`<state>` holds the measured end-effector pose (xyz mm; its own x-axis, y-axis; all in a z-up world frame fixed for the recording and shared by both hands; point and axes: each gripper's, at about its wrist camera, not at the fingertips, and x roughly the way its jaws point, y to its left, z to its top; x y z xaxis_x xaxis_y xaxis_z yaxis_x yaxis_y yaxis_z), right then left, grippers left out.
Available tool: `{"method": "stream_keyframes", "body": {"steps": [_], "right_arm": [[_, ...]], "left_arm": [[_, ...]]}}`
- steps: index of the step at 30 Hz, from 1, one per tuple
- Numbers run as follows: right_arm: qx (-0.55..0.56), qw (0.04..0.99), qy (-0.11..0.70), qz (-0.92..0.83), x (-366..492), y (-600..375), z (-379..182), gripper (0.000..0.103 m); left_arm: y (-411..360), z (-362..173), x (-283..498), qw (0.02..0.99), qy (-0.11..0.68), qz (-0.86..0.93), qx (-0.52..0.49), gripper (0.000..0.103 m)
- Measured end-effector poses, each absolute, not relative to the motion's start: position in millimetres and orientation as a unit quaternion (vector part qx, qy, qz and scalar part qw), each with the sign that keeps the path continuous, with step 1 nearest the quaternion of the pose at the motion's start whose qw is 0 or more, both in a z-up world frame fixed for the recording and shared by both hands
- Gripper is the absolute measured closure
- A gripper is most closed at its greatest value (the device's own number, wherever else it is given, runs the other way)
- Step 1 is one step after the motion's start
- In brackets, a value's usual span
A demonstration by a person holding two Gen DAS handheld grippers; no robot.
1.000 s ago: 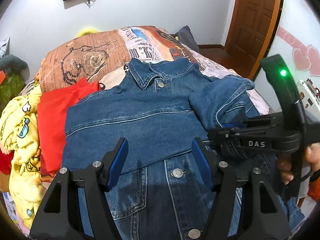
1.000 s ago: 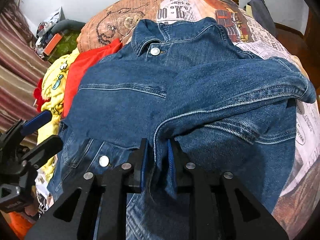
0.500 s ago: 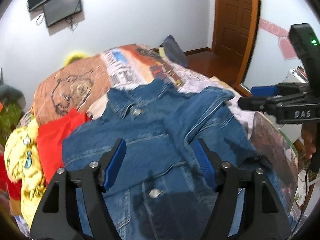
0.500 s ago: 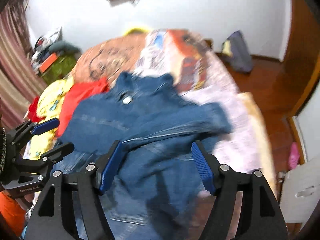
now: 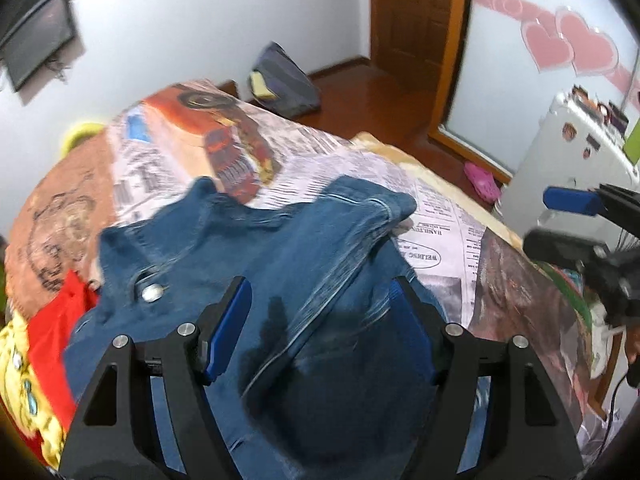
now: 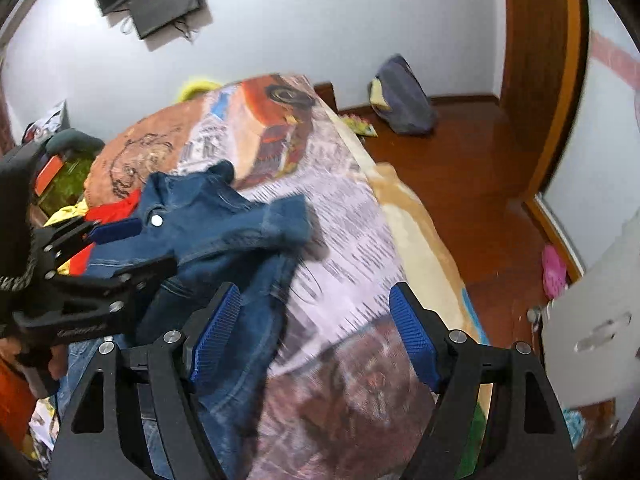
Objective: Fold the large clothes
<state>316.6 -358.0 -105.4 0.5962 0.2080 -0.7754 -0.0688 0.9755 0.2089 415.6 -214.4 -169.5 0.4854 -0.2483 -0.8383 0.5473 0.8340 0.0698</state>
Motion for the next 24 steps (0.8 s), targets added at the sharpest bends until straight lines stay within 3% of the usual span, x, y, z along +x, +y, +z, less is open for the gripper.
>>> {"method": "stream_keyframes", "body": {"steps": [4, 9, 12, 14, 17, 24], "right_arm": [[0.096, 0.879, 0.46, 0.076, 314.8, -369.7, -120.8, 0.029], [0.097, 0.873, 0.471, 0.075, 312.9, -372.3, -130.8, 0.029], [0.097, 0.871, 0.475, 0.079, 312.8, -370.8, -134.1, 0.029], [0.093, 0.87, 0.477, 0.081, 313.1, -367.0, -135.2, 0.029], [0.084, 0.869, 0.48, 0.084, 314.1, -360.5, -135.7, 0.029], [0.071, 0.871, 0.475, 0.098, 316.4, -341.1, -128.4, 0.029]], "left_arm": [[-238.8, -194.9, 433.9, 0.829, 0.47, -0.236, 0.188, 0.033], [-257.0, -212.7, 452.3, 0.827, 0.475, -0.219, 0.207, 0.05], [-256.7, -210.5, 461.1, 0.83, 0.478, -0.225, 0.179, 0.07], [-253.6, -202.1, 463.8, 0.838, 0.469, -0.228, 0.161, 0.09], [-240.3, -181.6, 466.6, 0.852, 0.455, -0.228, 0.123, 0.095], [-172.6, -107.3, 464.1, 0.896, 0.393, -0.201, 0.052, 0.096]]}}
